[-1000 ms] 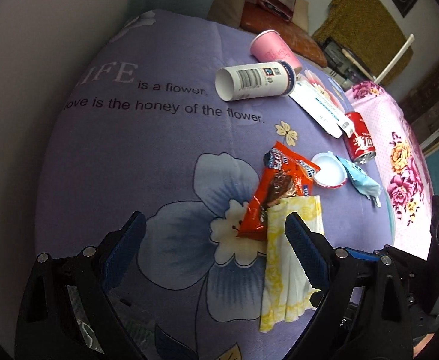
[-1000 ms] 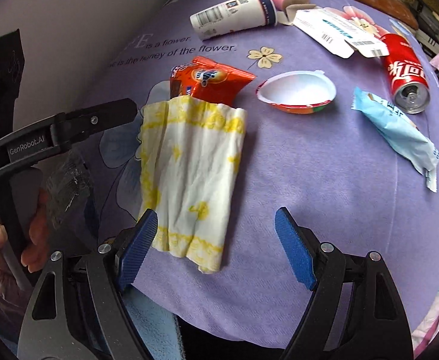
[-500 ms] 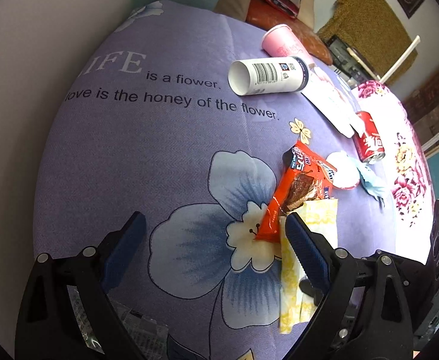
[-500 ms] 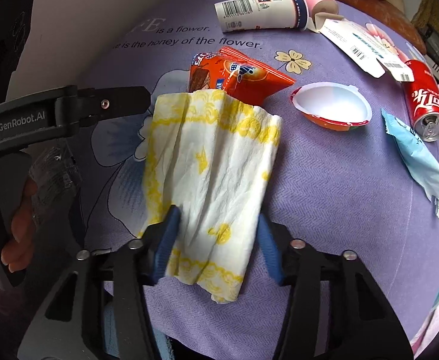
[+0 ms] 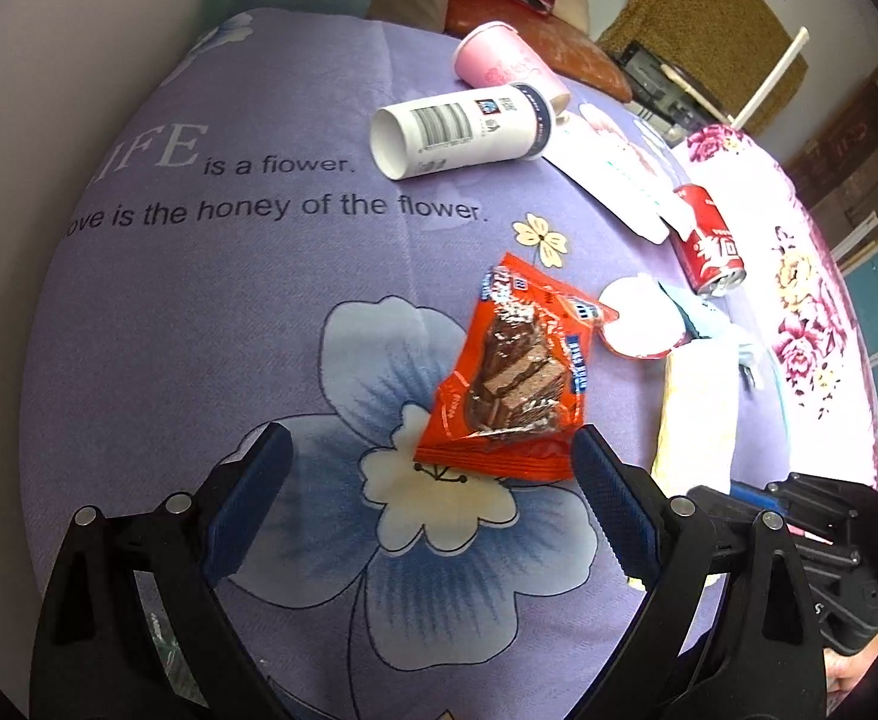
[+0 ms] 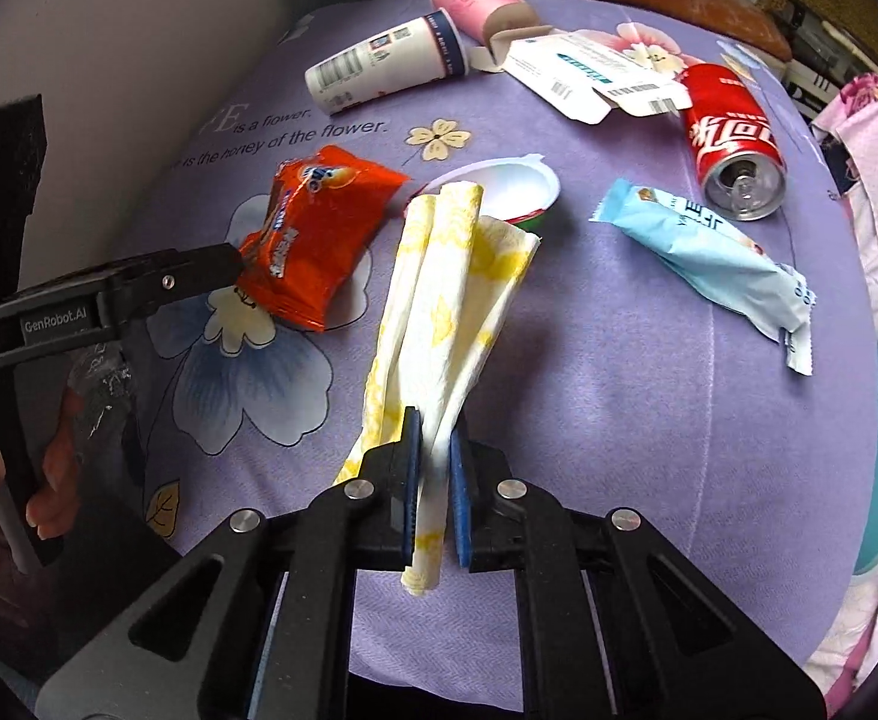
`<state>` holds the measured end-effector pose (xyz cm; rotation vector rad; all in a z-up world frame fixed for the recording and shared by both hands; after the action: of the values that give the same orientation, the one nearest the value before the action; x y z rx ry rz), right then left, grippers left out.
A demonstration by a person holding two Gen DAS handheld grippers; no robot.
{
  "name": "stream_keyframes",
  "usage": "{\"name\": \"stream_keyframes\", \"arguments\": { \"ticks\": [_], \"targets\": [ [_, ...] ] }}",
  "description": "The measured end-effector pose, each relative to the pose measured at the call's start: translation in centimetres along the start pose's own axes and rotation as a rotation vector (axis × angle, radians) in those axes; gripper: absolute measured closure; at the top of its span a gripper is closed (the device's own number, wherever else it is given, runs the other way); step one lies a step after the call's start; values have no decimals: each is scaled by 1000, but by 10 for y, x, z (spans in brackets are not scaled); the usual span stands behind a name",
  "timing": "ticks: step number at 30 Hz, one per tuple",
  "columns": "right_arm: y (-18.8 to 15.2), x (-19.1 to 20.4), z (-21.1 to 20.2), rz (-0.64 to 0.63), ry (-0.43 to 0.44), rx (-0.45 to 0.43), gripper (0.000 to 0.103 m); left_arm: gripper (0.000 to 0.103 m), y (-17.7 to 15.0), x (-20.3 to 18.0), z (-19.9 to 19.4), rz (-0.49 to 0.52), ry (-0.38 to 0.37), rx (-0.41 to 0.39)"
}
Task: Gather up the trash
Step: 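Grasp the orange Ovaltine wafer bag with the left gripper while the right gripper grasps the yellow-print tissue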
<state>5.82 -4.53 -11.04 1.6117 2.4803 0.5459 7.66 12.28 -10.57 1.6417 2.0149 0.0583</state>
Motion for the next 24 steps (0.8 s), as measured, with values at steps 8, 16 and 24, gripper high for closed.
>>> {"name": "stream_keyframes", "arguments": {
  "ticks": [8, 16, 24],
  "targets": [
    [1, -37, -18, 78, -18, -46, 94, 9, 13, -30, 22, 98, 19, -3],
    [-2, -57, -21, 118, -17, -56, 94, 34, 16, -41, 43, 129, 69, 4],
    [-1, -78, -27, 153, -15, -83, 94, 56, 27, -37, 28, 75, 105, -70]
  ]
}}
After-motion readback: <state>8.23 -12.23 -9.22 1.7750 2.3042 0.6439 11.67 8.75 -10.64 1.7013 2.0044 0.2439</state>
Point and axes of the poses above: each gripper's, at about its wrist camera, not at the fingertips, and z roughly the way its jaws point, x to its left, y to its top, the point moved 7 cm from there along z, roughly the way its jaws point, and after that the axes turned 9 degrees about -z, right-handed, at the moved point
